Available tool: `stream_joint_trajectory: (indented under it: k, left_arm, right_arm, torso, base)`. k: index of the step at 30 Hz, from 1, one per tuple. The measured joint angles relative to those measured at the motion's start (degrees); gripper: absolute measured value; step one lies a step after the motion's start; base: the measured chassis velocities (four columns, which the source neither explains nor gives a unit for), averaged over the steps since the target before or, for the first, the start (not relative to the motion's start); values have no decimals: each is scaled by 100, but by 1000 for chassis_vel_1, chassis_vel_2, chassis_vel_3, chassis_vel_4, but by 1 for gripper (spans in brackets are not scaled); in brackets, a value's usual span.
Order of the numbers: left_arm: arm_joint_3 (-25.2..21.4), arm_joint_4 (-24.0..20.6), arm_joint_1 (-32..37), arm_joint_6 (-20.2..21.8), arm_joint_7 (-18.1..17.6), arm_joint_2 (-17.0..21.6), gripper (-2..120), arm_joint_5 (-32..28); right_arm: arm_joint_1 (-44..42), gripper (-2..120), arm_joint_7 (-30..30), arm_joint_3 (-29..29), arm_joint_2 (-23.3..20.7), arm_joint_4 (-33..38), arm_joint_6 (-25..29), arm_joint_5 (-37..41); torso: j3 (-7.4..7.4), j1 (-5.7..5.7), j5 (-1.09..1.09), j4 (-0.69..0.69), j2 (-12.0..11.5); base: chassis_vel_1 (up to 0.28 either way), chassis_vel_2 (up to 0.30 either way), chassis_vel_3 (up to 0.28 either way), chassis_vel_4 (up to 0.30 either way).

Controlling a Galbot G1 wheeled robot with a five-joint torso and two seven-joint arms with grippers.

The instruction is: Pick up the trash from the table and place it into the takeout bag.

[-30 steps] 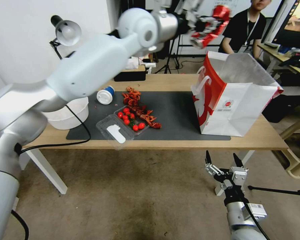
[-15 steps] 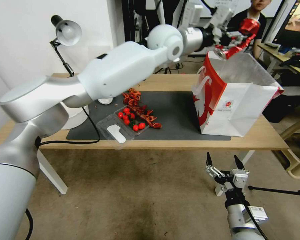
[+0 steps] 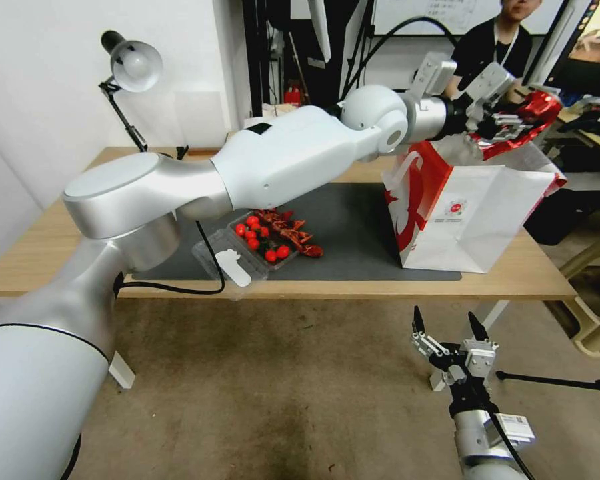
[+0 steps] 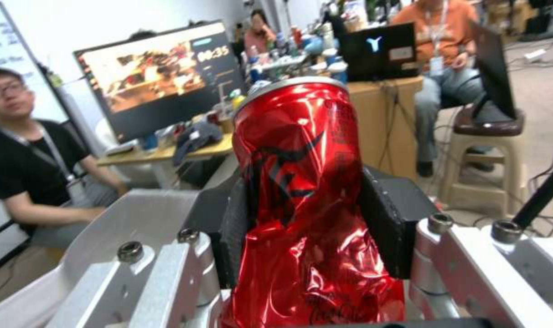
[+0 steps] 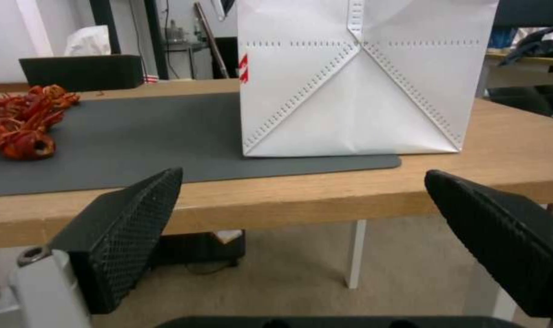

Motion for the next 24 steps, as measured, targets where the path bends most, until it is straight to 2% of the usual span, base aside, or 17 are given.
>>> stream_joint_trajectory:
  k: [2, 3, 4, 6, 8, 9, 11, 13, 14, 16, 24]
  left_arm:
    - [0, -1, 8, 15, -15, 34, 43, 5]
    - [-8, -33, 20, 49, -39, 124, 52, 3]
    - [-8, -33, 20, 49, -39, 124, 52, 3]
    - [-57, -141, 21, 79, -95, 271, 64, -20]
    - [-69, -174, 21, 84, -117, 305, 67, -33]
    - [-90, -230, 21, 91, -143, 368, 73, -55]
    - [-98, -244, 22, 93, -151, 387, 75, -60]
    - [-189, -394, 20, 111, -277, 535, 88, -107]
    - [-189, -394, 20, 111, -277, 535, 88, -107]
    - [-334, -557, 19, 170, -440, 708, 97, -107]
    - [-868, -822, 170, 270, -690, 1249, 100, -100]
  right_arm:
    - [-1, 100, -2, 1, 0, -10, 4, 1]
    - [1, 100, -8, 0, 2, -32, 10, 2]
    - [1, 100, -8, 0, 2, -32, 10, 2]
    - [7, 100, -13, -32, 21, -40, 11, 2]
    - [8, 100, -15, -44, 28, -40, 11, 2]
    - [9, 100, -18, -56, 33, -40, 11, 2]
    - [9, 100, -19, -59, 35, -40, 11, 1]
    - [10, 100, -23, -69, 41, -40, 7, -6]
    - [10, 100, -23, -69, 41, -40, 7, -6]
    - [4, 100, -23, -71, 44, -33, 4, -15]
    - [-18, 100, -26, -84, 54, -7, -5, -51]
  torso:
    - [0, 0, 0, 0, 0]
    - [0, 0, -1, 2, 0]
    - [0, 0, -1, 2, 0]
    - [0, 0, -1, 1, 0]
    - [0, 0, -1, 1, 0]
    - [0, 0, -1, 1, 0]
    - [0, 0, -1, 1, 0]
    - [0, 0, -1, 0, 0]
    - [0, 0, -1, 0, 0]
    - [0, 0, -1, -2, 0]
    - [0, 0, -2, 2, 0]
  base:
    - [0, 0, 0, 0]
    - [0, 0, 0, 0]
    - [0, 0, 0, 0]
    - [0, 0, 0, 0]
    - [0, 0, 0, 0]
    - [0, 0, 0, 0]
    - [0, 0, 0, 0]
    - [0, 0, 0, 0]
    - [0, 0, 0, 0]
    - [0, 0, 0, 0]
    - [0, 0, 0, 0]
